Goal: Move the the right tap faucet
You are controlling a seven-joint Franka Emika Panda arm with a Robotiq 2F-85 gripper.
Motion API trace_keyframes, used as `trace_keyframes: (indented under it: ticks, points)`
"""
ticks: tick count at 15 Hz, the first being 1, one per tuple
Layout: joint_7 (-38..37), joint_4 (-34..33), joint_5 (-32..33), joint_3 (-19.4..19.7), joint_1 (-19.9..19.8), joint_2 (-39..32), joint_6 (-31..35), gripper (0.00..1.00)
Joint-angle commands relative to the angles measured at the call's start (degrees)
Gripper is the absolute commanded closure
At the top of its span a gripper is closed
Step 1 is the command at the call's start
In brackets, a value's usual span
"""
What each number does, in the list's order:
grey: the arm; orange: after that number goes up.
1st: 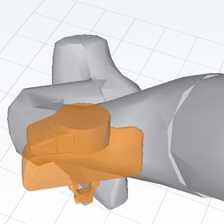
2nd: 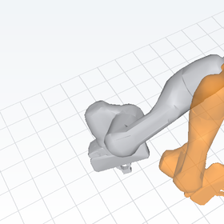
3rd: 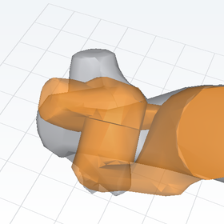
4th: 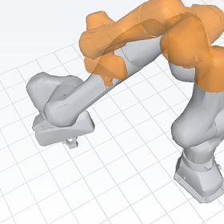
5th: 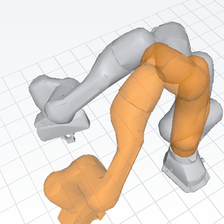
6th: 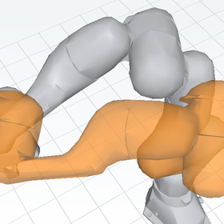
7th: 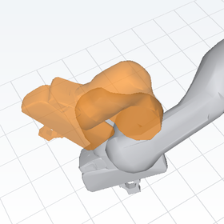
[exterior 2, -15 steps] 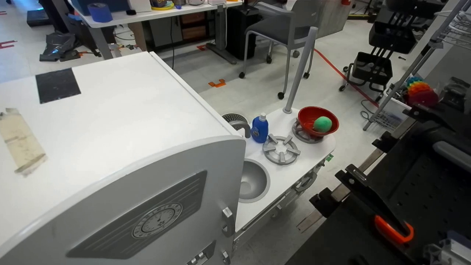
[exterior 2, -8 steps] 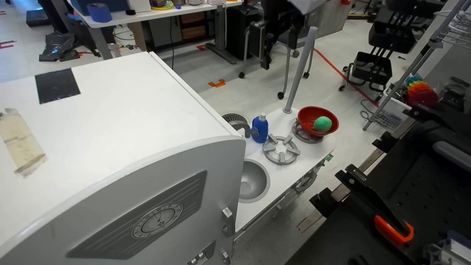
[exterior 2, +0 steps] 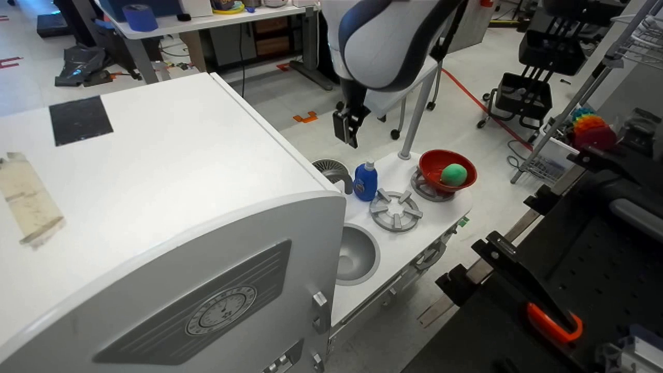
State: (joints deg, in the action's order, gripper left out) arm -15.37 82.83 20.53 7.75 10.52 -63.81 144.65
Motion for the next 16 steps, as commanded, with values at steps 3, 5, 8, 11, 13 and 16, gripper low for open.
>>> trace_keyframes:
  ticks: [3, 5, 8, 11, 13, 16]
  points:
    - [13.61, -5.42, -7.44, -7.45, -4.28, -3.33, -1.92, 0.0]
    - [16.29, -6.14, -8.8, -8.43, -4.55, -3.91, -3.03, 0.0]
    - [15.45, -8.83, -9.57, -7.23, -3.55, -6.01, -7.91, 0.0]
    - [17.84, -11.9, -9.63, -8.1, -4.76, -9.63, -7.75, 0.0]
    - [19.59, -14.63, -8.9, -7.59, -4.93, -13.17, -6.21, 0.0]
    - [23.7, -18.31, -8.45, -8.18, -5.55, -17.8, -5.1, 0.0]
